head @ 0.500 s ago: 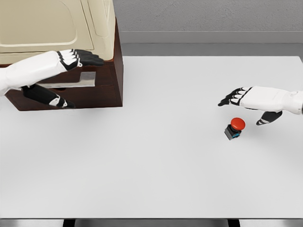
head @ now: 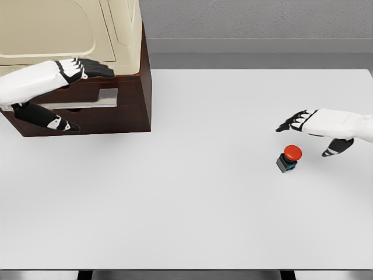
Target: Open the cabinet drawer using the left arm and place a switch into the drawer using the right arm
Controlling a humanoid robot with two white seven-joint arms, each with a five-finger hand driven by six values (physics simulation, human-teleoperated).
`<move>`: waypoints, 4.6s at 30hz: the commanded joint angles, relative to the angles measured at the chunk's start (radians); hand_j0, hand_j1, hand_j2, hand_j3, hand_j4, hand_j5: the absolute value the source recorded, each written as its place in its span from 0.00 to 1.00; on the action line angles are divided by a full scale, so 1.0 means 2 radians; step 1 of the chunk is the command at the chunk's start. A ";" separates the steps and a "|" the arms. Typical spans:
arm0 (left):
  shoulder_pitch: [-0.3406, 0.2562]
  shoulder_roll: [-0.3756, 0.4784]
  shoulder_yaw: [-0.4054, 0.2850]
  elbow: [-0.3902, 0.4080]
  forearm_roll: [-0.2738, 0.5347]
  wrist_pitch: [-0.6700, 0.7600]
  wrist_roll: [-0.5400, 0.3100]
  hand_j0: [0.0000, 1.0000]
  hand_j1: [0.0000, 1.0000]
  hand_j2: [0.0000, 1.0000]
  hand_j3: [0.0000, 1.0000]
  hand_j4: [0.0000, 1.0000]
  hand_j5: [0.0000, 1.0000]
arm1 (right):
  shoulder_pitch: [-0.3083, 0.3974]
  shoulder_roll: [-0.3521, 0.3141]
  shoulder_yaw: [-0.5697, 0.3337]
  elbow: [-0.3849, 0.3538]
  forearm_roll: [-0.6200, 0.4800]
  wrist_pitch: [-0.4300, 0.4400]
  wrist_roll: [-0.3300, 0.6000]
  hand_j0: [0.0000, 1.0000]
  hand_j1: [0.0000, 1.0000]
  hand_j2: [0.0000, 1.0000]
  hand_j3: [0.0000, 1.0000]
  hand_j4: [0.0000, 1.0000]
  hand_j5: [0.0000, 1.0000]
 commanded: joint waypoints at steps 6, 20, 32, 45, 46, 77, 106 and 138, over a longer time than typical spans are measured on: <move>0.021 -0.005 0.005 0.000 0.004 0.000 0.004 1.00 1.00 1.00 1.00 1.00 1.00 | 0.006 -0.005 0.000 -0.028 -0.003 -0.005 0.000 1.00 1.00 1.00 1.00 1.00 1.00; 0.025 0.009 0.041 0.000 0.023 0.000 -0.146 1.00 1.00 1.00 1.00 1.00 1.00 | 0.018 -0.001 0.005 -0.034 -0.003 -0.004 0.000 1.00 1.00 1.00 1.00 1.00 1.00; 0.005 0.031 0.055 0.002 0.116 0.072 -0.173 1.00 1.00 1.00 1.00 1.00 1.00 | 0.016 0.030 0.012 -0.002 0.000 -0.004 0.000 1.00 1.00 1.00 1.00 1.00 1.00; 0.013 0.030 0.059 0.001 0.118 0.157 -0.174 1.00 1.00 1.00 1.00 1.00 1.00 | 0.015 0.033 0.017 -0.004 0.001 -0.006 0.000 0.90 0.90 0.90 0.90 0.90 0.90; 0.013 0.030 0.059 0.001 0.126 0.158 -0.174 1.00 1.00 1.00 1.00 1.00 1.00 | 0.015 0.032 0.017 -0.005 0.001 -0.007 0.000 0.89 0.89 0.89 0.89 0.89 0.89; 0.049 0.004 0.077 0.021 0.117 0.221 -0.167 1.00 1.00 1.00 1.00 1.00 1.00 | 0.016 0.025 0.017 -0.009 0.001 -0.014 0.000 0.73 0.73 0.73 0.73 0.73 0.73; 0.119 0.002 0.133 0.016 0.124 0.223 -0.167 1.00 1.00 1.00 1.00 1.00 1.00 | 0.014 0.025 0.015 -0.007 -0.002 -0.029 0.000 0.59 0.59 0.59 0.59 0.59 0.59; 0.203 0.007 0.190 0.015 0.126 0.238 -0.171 1.00 1.00 1.00 1.00 1.00 1.00 | 0.016 0.025 0.016 -0.017 -0.003 -0.031 0.000 0.72 0.72 0.72 0.72 0.72 0.72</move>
